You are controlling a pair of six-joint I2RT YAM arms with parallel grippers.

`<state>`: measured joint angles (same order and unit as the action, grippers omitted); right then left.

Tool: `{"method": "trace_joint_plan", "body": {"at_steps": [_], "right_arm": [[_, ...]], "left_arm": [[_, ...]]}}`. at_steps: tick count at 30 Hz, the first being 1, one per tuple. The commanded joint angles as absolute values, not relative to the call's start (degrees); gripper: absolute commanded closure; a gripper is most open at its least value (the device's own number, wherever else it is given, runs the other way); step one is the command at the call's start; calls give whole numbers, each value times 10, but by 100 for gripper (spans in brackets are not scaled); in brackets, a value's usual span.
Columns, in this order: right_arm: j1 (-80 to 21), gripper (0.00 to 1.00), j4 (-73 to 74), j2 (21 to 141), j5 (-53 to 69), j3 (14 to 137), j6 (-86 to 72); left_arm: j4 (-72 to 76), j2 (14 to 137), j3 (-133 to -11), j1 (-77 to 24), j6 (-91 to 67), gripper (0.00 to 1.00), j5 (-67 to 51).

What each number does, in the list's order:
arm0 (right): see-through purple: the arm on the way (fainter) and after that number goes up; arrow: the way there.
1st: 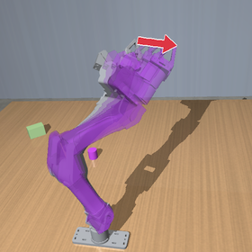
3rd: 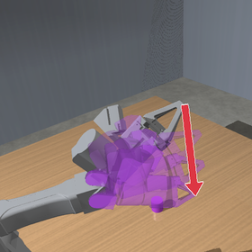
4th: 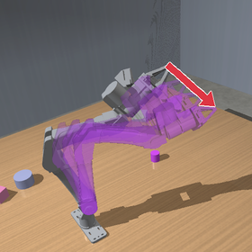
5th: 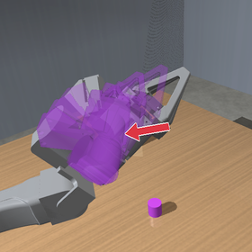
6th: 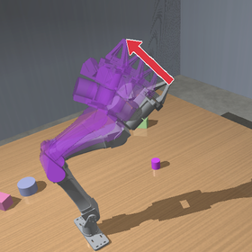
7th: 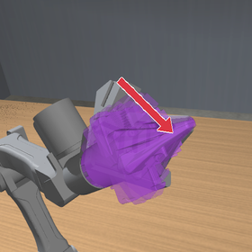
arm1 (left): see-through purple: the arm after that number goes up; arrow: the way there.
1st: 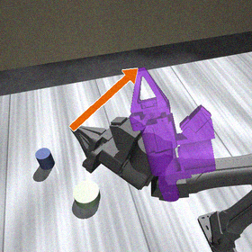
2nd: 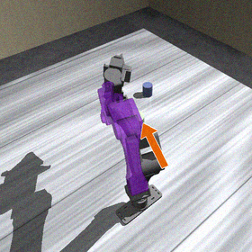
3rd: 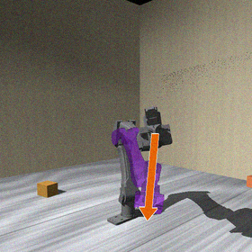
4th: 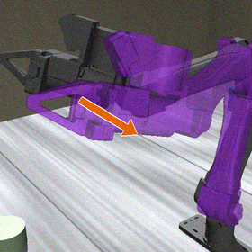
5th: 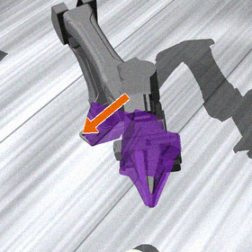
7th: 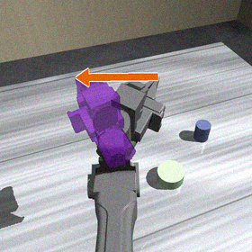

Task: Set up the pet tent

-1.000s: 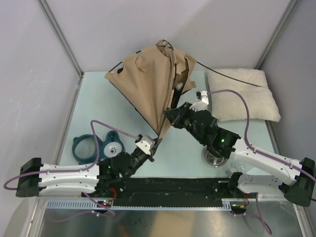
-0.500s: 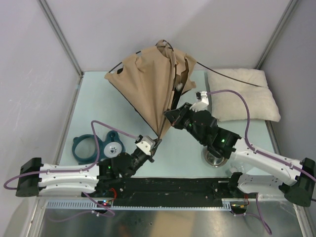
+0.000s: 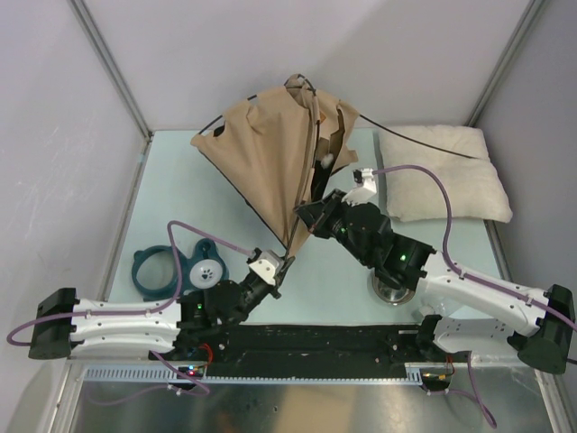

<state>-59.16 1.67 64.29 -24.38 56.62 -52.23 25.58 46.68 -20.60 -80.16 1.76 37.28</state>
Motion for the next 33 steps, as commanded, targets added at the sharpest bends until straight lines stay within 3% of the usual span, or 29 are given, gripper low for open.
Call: {"method": "trace_joint_plan", "body": {"at_steps": [1,10,24,33], "right_arm": [[-574,100,-39,635,-344,596,-534],[-570,100,15,627,-308,595,-543],[-548,77,33,616,-239,574,-550],[-532,75,61,619,-171,574,-576]], "left_arm": [[224,460,-190,-836,-15,100,300],[224,459,-192,-836,-11,100,301],[224,471,-198,-835,-12,100,302],[224,477,-201,-835,-13,100,303]]}}
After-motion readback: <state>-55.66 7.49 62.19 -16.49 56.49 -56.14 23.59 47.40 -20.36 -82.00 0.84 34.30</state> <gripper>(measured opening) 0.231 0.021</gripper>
